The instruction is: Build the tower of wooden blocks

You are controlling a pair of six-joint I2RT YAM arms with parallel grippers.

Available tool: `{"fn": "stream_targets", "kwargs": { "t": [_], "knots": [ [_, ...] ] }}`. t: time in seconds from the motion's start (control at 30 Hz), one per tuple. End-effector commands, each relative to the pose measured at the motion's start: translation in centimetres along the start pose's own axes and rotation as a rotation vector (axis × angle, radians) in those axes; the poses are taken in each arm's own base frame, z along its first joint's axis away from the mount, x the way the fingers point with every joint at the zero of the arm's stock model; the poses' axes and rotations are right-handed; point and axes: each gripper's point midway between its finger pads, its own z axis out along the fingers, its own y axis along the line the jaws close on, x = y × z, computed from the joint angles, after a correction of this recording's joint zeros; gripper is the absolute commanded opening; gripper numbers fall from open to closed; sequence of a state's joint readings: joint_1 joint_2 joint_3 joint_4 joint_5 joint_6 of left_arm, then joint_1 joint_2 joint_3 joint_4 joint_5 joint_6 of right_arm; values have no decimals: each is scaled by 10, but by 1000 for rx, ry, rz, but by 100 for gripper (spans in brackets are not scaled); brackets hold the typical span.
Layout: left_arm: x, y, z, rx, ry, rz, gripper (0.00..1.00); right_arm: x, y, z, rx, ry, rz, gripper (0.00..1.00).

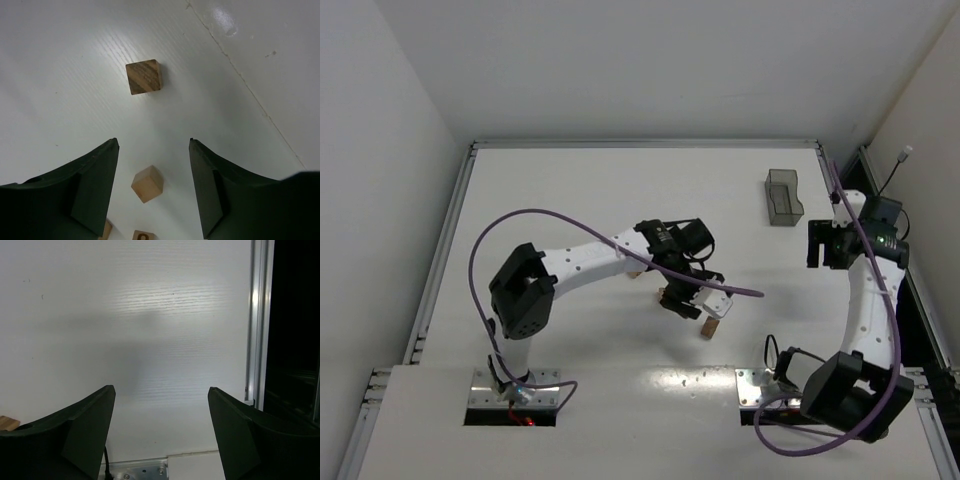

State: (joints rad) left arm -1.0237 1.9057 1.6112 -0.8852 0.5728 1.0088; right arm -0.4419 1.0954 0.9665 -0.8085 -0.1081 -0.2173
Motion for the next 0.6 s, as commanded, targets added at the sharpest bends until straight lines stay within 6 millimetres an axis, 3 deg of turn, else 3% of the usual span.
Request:
{"fn": "stream_targets", "kwargs": {
  "t": [0.0,0.23,0.57],
  "knots": [
    [-14,14,12,-46,-45,60,53,-12,4,1,-62,-47,52,72],
    [-27,26,29,-87,-96,40,53,-15,3,1,-96,-57,79,72],
    [-36,18,48,-42,-122,38,53,-11,2,4,-115,-50,105,72]
  ]
}}
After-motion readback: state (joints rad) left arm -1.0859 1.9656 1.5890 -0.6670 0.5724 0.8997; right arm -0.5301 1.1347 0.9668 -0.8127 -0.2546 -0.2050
